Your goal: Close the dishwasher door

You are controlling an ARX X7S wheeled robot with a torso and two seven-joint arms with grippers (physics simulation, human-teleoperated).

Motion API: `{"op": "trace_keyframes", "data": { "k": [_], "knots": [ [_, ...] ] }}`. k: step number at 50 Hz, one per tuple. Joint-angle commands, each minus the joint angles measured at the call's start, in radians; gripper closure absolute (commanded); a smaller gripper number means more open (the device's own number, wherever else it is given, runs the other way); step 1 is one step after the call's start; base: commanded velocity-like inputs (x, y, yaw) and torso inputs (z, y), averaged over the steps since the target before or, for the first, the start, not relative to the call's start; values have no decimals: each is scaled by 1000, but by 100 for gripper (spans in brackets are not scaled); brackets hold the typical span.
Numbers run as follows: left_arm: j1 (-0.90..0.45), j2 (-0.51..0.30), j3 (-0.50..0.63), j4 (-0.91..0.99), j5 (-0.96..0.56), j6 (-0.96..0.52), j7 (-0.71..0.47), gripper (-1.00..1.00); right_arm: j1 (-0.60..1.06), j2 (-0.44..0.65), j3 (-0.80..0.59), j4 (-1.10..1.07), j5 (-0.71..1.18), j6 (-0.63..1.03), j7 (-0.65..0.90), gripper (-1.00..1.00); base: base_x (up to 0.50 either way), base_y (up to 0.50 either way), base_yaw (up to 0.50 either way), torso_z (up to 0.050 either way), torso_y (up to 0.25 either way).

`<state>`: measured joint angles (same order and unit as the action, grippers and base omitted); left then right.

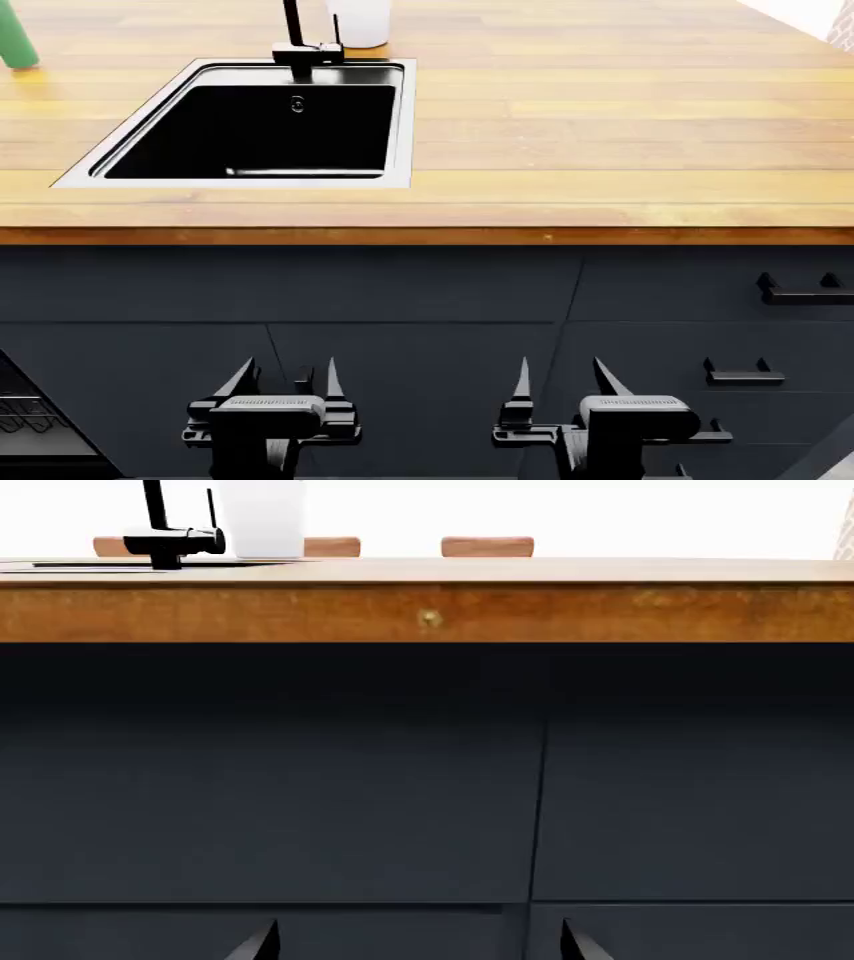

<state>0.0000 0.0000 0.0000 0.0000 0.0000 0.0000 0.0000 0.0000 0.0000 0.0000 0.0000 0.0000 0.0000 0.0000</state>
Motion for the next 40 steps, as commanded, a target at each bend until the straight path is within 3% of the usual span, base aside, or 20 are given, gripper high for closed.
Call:
{"op": "trace_keyframes", "data": {
  "k": [1,10,17,25,31,40],
  "knots": [
    [0,-17,16,4,-16,-5,-18,-100,0,17,-22,1,11,-2,19,-100,0,0,0,0,0],
    [5,-47,45,-1,-43,0,-41,-100,-2,41,-67,42,17,-27,54,-100,0,0,0,0,0],
    [15,-56,53,-82,-74,70,-40,-100,-11,50,-99,172,15,-141,67,-100,0,0,0,0,0],
    [-33,-49,39,-538,-136,435,28,-100,42,45,-129,613,8,-482,81,-100,0,0,0,0,0],
    [-240,-21,8,-1296,-179,937,150,-100,237,18,-139,1305,2,-953,110,-100,0,0,0,0,0],
    [-178,-3,-148,-1309,-81,1035,230,-100,177,22,-154,1309,5,-999,142,-100,0,0,0,0,0]
  ]
}}
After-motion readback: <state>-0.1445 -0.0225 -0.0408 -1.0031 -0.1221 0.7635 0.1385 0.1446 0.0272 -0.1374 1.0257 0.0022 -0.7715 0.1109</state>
